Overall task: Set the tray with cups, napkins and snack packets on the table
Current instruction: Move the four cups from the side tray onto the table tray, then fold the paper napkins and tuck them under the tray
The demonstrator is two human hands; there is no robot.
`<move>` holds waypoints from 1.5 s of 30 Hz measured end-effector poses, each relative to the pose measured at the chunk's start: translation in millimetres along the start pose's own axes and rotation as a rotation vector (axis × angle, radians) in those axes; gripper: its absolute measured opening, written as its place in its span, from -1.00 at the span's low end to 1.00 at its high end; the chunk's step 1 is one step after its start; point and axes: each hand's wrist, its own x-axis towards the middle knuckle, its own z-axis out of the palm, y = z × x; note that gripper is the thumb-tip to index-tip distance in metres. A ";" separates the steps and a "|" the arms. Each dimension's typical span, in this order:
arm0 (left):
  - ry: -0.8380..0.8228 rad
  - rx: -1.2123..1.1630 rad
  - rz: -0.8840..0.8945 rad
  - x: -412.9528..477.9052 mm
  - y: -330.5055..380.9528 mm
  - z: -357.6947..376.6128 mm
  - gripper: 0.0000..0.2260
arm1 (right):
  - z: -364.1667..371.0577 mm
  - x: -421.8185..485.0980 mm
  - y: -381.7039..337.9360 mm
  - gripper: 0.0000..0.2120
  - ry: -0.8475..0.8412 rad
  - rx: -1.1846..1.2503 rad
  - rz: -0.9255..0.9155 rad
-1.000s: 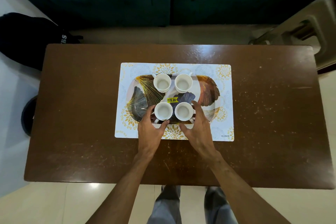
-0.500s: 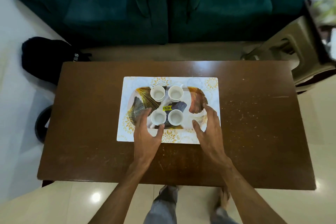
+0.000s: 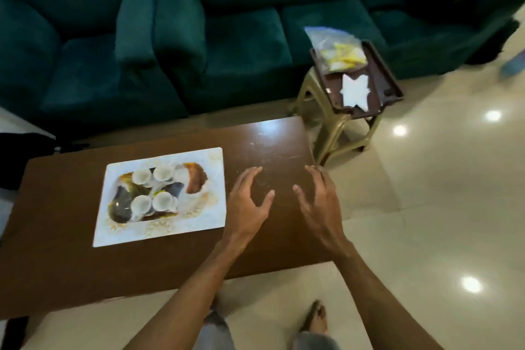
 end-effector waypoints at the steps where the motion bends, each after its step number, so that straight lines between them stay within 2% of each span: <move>1: -0.009 -0.003 0.015 0.2 18.4 14.1 -0.47 | -23.2 3.2 10.4 -0.49 0.011 -0.023 -0.005; 5: -0.095 -0.049 0.080 9.6 101.8 78.7 -0.45 | -119.6 23.8 52.4 -0.54 0.092 -0.079 0.004; 8: -0.159 -0.068 0.100 29.1 138.6 120.8 -0.44 | -165.3 43.9 78.1 -0.53 0.139 -0.089 0.032; 13: -0.142 -0.068 0.083 82.9 170.6 183.9 -0.45 | -203.1 94.1 117.9 -0.55 0.134 -0.066 0.041; 17: -0.117 -0.084 0.019 147.4 178.1 241.6 -0.44 | -215.7 169.4 160.3 -0.57 0.093 -0.068 0.063; 24: -0.112 -0.056 -0.172 267.4 173.4 310.3 -0.45 | -202.5 316.5 210.1 -0.58 -0.031 0.010 0.091; 31: -0.066 -0.028 -0.253 376.6 148.4 352.5 -0.46 | -158.1 436.2 239.1 -0.49 -0.129 0.059 0.178; 33: -0.084 -0.012 -0.308 409.6 126.4 375.0 -0.40 | -131.1 470.1 257.1 -0.42 -0.152 0.088 0.238; 37: -0.151 0.066 -0.400 456.6 84.3 419.1 -0.23 | -78.4 522.0 292.6 -0.15 -0.201 0.105 0.367; 40: -0.195 0.121 -0.409 479.2 67.7 443.2 -0.19 | -53.6 542.9 304.4 -0.01 -0.189 -0.047 0.413; 42: -0.222 0.228 -0.404 489.1 65.7 453.9 -0.25 | -43.2 551.2 304.8 -0.03 -0.188 -0.168 0.396; 45: -0.253 0.315 -0.428 494.7 72.8 463.1 -0.35 | -34.6 560.9 296.5 -0.18 -0.210 -0.161 0.412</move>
